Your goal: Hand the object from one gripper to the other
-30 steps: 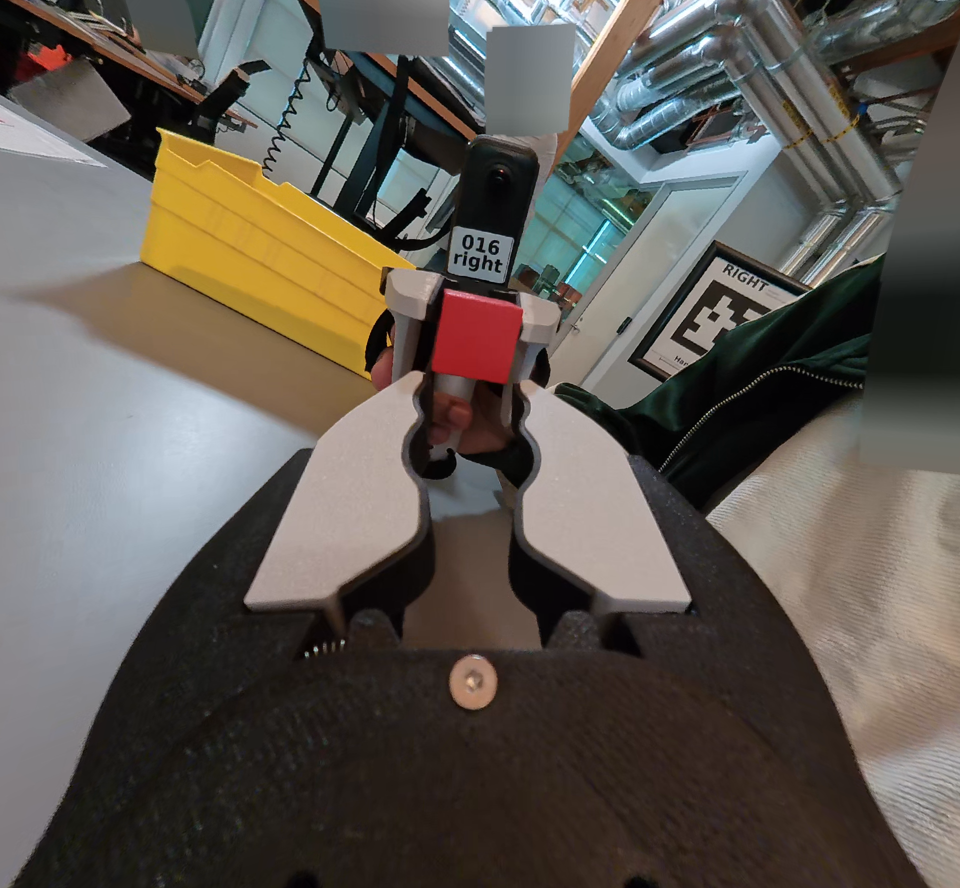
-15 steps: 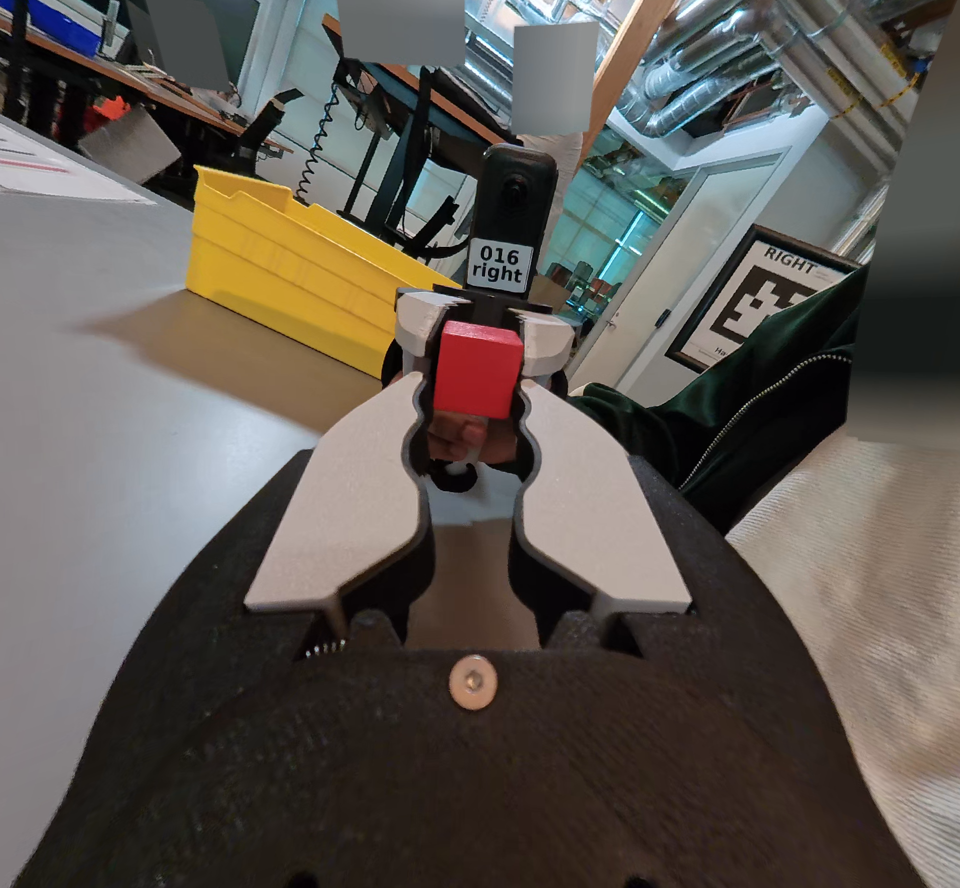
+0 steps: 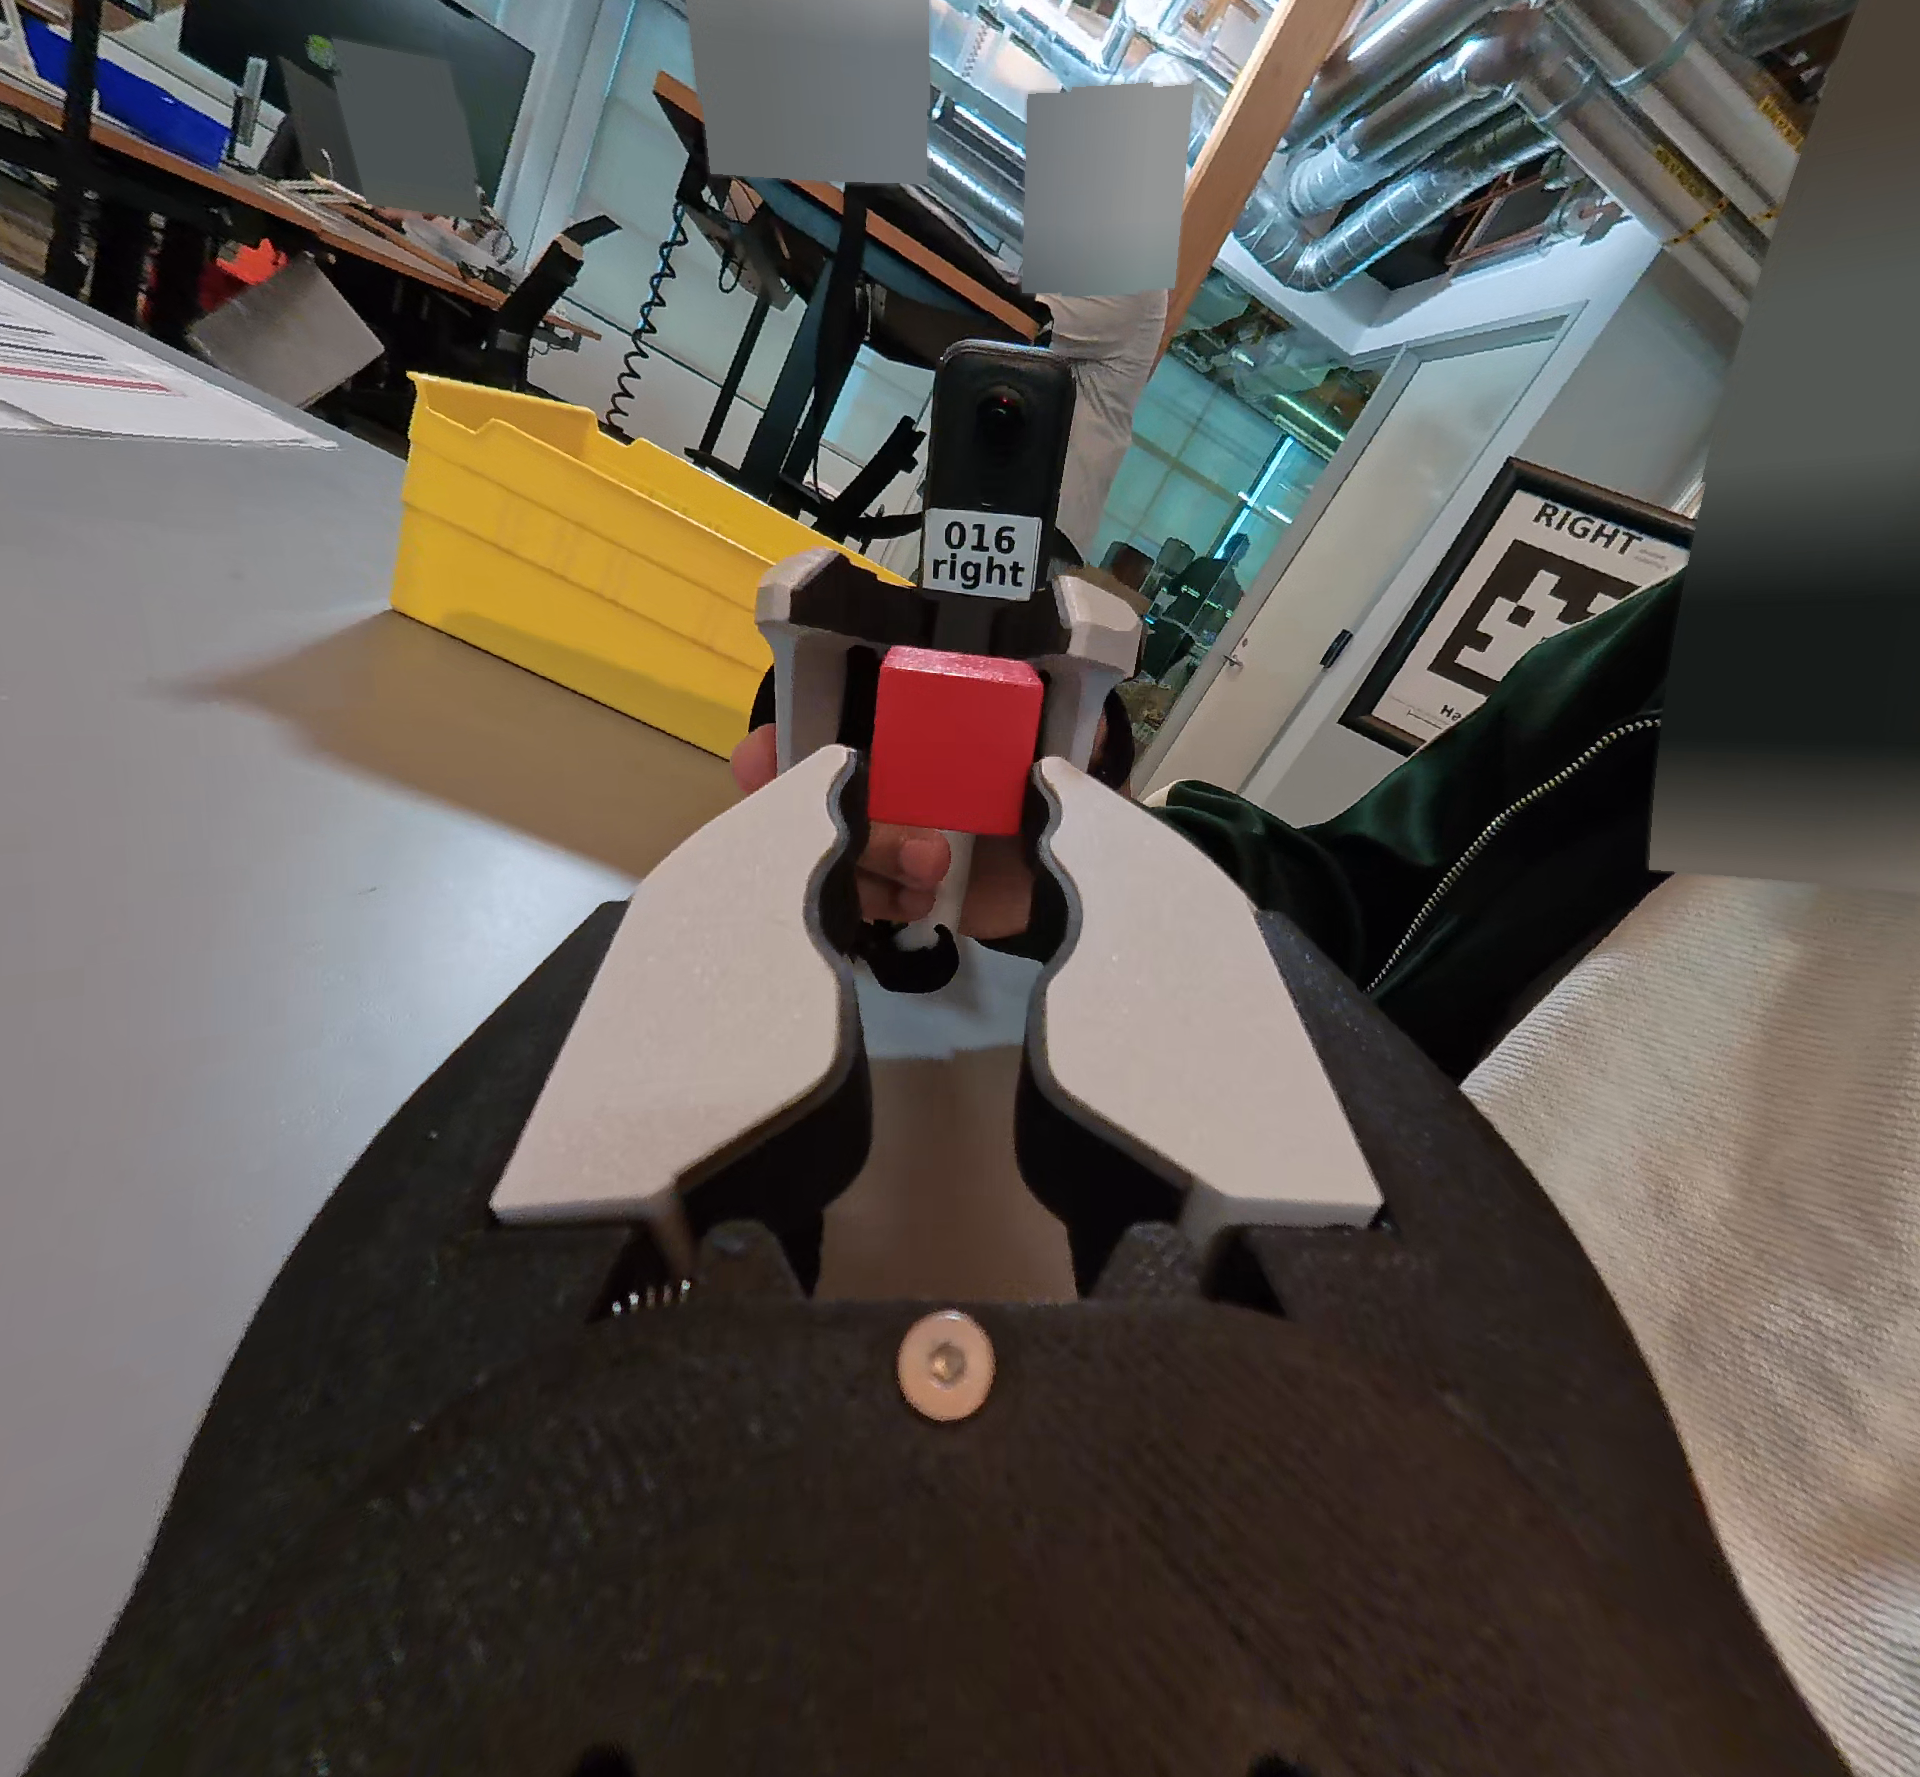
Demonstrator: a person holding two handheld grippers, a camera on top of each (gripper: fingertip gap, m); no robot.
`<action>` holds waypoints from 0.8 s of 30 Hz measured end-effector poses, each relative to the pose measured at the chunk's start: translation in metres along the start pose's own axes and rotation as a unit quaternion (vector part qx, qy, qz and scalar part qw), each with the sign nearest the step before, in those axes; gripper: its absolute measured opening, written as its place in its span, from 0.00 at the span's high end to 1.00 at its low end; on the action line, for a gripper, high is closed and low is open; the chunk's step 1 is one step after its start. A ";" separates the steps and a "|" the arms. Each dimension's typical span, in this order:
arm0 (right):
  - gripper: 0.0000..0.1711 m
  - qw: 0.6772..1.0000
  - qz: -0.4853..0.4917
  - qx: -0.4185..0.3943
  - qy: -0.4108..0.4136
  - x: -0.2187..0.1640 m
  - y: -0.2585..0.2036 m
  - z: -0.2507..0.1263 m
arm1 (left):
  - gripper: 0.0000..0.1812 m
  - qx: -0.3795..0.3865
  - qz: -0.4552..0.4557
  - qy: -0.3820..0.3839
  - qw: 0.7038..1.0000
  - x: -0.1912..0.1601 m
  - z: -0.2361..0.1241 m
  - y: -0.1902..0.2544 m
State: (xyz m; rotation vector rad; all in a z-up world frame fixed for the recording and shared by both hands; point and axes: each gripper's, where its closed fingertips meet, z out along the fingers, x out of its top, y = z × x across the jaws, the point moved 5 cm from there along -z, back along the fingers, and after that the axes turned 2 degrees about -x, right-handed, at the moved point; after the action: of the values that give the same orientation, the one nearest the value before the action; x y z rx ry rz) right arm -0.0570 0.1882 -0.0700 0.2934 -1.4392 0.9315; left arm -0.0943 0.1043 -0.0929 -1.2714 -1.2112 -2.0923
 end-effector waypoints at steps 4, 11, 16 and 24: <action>0.75 1.000 -0.012 0.007 -0.021 -0.005 -0.004 0.005 | 0.85 0.001 0.000 -0.001 1.000 -0.001 0.001 0.000; 0.83 0.998 -0.037 0.013 -0.048 -0.012 -0.008 0.009 | 0.85 -0.004 0.001 -0.004 1.000 -0.003 0.004 0.002; 0.83 0.998 -0.030 0.014 -0.052 -0.011 -0.008 0.008 | 0.85 -0.006 -0.007 -0.004 1.000 -0.003 0.004 0.002; 0.83 0.996 -0.076 -0.045 -0.008 0.025 -0.015 -0.002 | 0.80 -0.019 -0.082 -0.034 0.996 -0.005 0.006 0.004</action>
State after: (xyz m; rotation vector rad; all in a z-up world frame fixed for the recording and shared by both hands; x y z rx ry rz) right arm -0.0488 0.1895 -0.0423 0.3381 -1.4481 0.7402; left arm -0.0859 0.1064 -0.0941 -1.3092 -1.3528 -2.2138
